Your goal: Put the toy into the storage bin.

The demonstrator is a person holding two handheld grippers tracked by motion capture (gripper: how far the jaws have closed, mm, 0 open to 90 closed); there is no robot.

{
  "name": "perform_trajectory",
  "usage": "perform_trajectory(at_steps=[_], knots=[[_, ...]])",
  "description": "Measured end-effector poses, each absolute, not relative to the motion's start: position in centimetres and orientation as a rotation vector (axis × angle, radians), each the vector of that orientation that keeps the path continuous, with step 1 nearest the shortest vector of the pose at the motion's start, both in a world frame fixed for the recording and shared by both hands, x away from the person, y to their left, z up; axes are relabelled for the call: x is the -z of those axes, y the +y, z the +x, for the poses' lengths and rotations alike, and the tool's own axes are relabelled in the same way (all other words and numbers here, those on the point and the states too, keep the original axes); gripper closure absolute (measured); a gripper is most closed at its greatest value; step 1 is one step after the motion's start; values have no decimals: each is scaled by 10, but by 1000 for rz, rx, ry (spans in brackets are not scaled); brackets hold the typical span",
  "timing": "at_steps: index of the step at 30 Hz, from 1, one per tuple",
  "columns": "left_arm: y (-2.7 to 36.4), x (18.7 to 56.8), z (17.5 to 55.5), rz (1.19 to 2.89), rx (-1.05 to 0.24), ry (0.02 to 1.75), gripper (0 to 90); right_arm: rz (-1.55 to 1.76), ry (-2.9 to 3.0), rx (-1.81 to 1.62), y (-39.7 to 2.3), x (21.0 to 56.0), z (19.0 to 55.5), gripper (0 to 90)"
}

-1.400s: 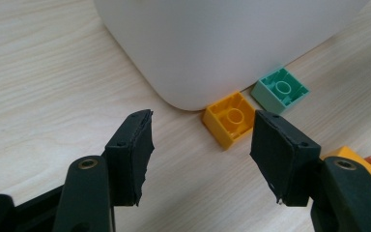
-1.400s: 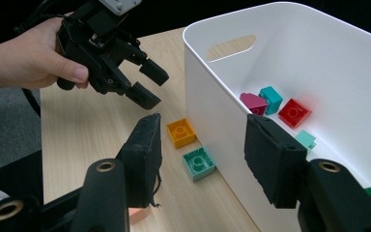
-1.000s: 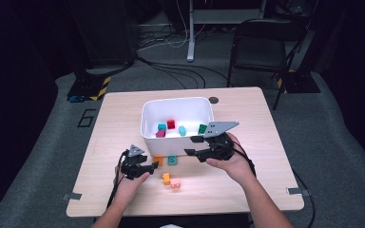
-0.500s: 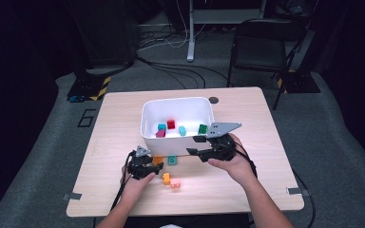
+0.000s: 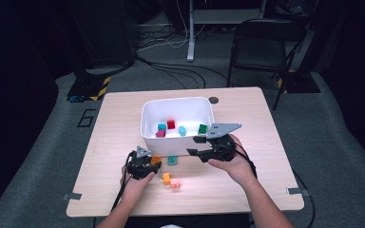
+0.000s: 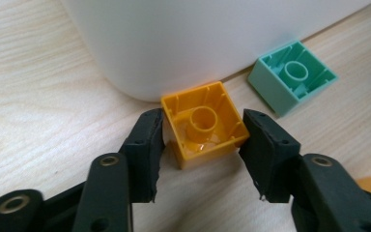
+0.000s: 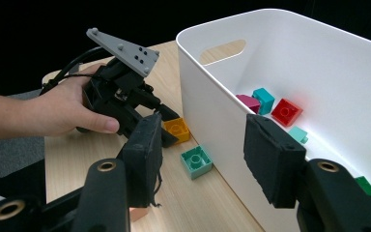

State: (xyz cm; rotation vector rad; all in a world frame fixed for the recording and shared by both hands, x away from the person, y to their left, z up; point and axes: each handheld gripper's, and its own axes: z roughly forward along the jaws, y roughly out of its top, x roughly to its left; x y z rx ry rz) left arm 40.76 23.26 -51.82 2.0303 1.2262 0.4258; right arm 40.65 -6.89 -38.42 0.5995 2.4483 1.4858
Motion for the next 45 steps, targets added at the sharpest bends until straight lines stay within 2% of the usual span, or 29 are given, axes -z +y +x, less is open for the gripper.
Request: perform_trajectory(at_steps=[7, 20, 36, 45], knots=[[237, 517, 406, 2042, -418, 1217, 562, 597, 2446, -1485, -68, 385, 406, 480], [241, 505, 400, 2061, -416, 1159, 583, 600, 2439, -1487, -71, 385, 407, 481], [248, 473, 387, 2074, -380, 1071, 584, 612, 2438, -1491, -74, 384, 408, 481], [252, 442, 380, 2093, -343, 1021, 584, 628, 2451, -1502, -76, 385, 409, 480]])
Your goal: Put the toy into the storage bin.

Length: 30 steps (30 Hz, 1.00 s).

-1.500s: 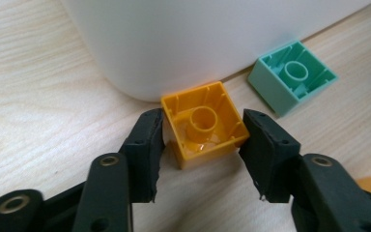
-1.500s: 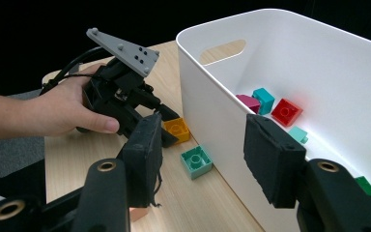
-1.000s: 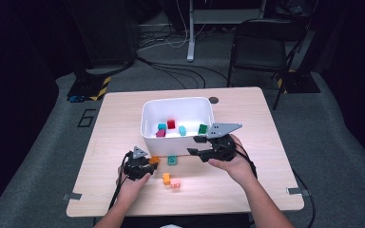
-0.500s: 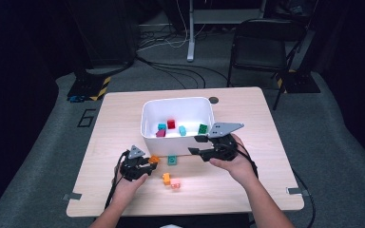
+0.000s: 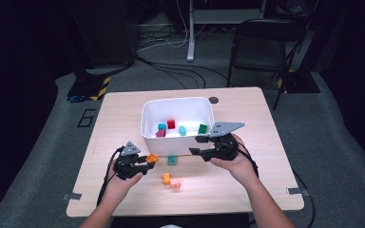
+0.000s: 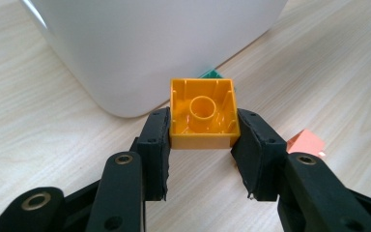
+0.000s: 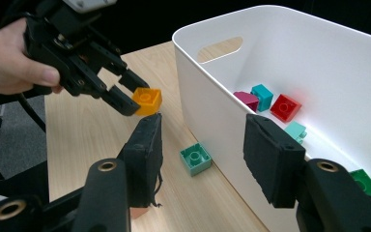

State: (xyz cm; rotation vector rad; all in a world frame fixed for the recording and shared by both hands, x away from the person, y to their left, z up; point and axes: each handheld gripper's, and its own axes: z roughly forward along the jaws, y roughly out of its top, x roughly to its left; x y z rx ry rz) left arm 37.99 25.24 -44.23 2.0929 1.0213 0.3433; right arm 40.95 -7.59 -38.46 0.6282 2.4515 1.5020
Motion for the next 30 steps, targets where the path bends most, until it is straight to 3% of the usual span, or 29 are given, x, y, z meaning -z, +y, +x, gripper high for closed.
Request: perform_trajectory(at_steps=[17, 30], knots=[[242, 379, 394, 2077, -335, 906, 584, 571, 2502, -1501, -76, 384, 406, 473], [223, 363, 429, 2089, -310, 866, 584, 599, 2486, -1508, -81, 384, 407, 466]])
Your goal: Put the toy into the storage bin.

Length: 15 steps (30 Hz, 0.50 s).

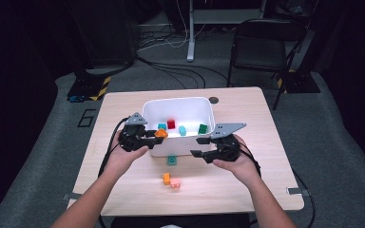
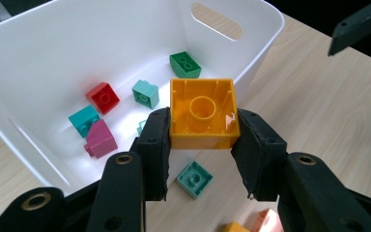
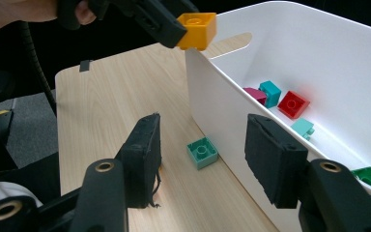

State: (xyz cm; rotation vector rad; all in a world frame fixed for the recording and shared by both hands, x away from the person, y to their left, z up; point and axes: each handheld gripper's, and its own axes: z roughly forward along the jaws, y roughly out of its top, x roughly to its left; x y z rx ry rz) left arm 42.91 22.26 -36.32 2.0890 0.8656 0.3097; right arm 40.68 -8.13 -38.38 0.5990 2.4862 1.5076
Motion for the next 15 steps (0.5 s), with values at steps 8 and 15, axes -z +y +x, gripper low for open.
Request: perform_trajectory(at_steps=[8, 15], knots=[[202, 355, 462, 2082, -273, 831, 584, 619, 2471, -1517, -86, 383, 408, 465], [187, 354, 490, 2079, -275, 825, 584, 637, 2455, -1531, -92, 383, 410, 465]])
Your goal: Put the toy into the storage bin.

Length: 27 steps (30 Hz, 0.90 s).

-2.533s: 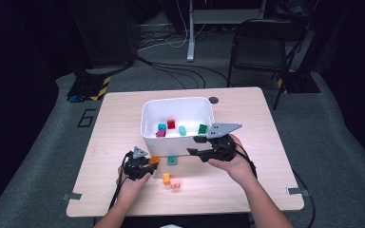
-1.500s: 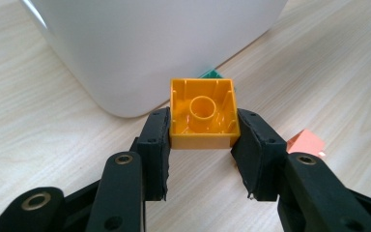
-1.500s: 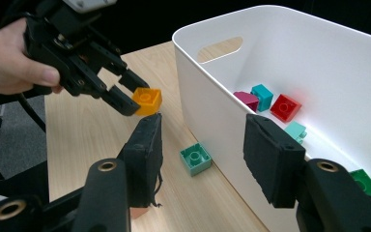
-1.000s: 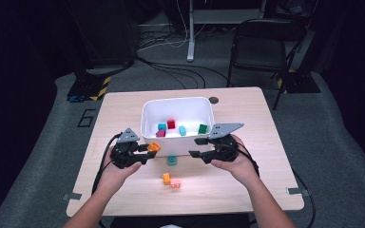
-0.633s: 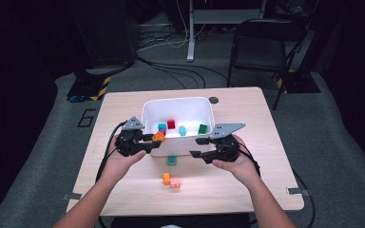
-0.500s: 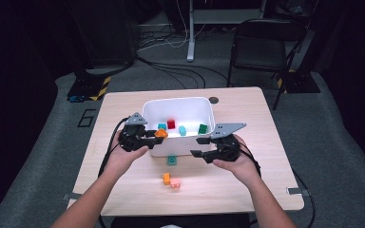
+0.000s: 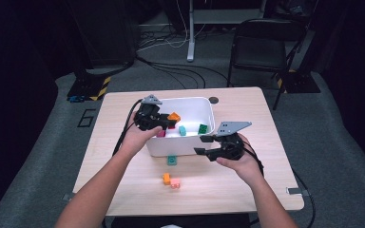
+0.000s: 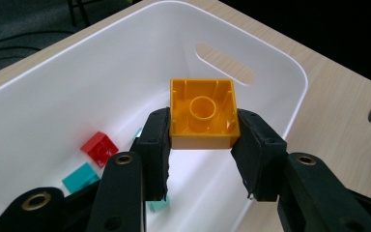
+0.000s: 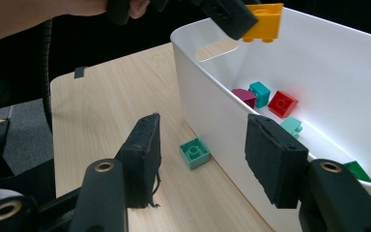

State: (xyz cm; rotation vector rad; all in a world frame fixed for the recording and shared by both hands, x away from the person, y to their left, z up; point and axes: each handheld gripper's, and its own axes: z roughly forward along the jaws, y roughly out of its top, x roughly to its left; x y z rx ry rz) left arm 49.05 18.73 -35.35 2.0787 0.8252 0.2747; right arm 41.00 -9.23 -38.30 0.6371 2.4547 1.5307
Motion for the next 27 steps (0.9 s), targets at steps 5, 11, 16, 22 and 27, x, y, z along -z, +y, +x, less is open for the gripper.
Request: perform_trajectory(at_steps=[5, 11, 16, 22, 27], knots=[[176, 355, 508, 2086, -267, 805, 584, 652, 2446, -1537, -96, 384, 412, 465], [165, 357, 529, 2103, -272, 790, 584, 661, 2443, -1540, -97, 384, 413, 463], [157, 366, 541, 2096, -264, 799, 584, 672, 2446, -1540, -97, 385, 414, 463], [153, 379, 555, 2127, -293, 833, 583, 672, 2443, -1546, -98, 386, 414, 463], [153, 383, 558, 2143, -300, 858, 579, 674, 2444, -1547, -98, 386, 415, 463]])
